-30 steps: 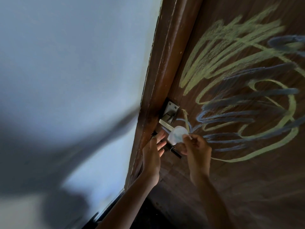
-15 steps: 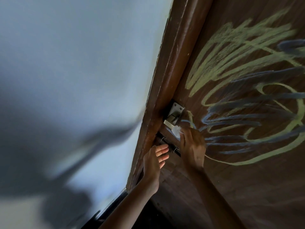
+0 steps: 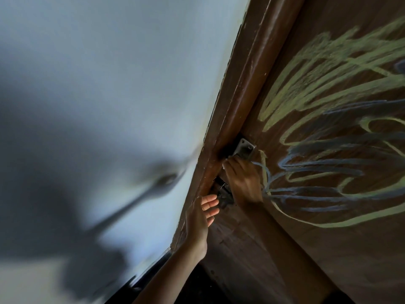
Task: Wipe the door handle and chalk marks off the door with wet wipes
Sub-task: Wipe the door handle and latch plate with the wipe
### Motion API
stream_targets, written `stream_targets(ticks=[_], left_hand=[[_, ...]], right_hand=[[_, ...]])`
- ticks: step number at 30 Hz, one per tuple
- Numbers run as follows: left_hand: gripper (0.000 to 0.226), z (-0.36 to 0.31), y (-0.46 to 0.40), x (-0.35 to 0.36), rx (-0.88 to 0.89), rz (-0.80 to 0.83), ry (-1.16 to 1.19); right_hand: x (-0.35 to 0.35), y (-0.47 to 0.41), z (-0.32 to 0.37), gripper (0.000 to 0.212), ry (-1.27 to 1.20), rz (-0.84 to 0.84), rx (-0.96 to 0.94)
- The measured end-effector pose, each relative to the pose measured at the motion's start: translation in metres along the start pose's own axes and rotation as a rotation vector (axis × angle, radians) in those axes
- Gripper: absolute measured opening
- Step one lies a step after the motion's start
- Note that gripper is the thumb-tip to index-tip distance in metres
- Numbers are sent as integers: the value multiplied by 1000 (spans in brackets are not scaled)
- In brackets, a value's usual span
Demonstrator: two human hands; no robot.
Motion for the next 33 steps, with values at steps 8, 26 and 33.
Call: stream_targets(ticks=[8,26,33], left_hand=[[37,-3,-2,-7,-25,1,5],[32,9,17,17,-19,184,-121],[25,-14,29,44,124,333,-159]], right_hand=[[-1,0,4,27,33,59,23],[-90,94,-47,22,-423,-51,791],[-96,90,-22,23,-1138,52,1147]])
Point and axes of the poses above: each hand's wrist, its own y-axis away from the middle knuckle, its own x-axis out of the palm, z = x × y, the point moved 4 cm from there along -y, towards the middle knuckle, and after that the axes turned 6 degrees about x, right-handed, at the moved point
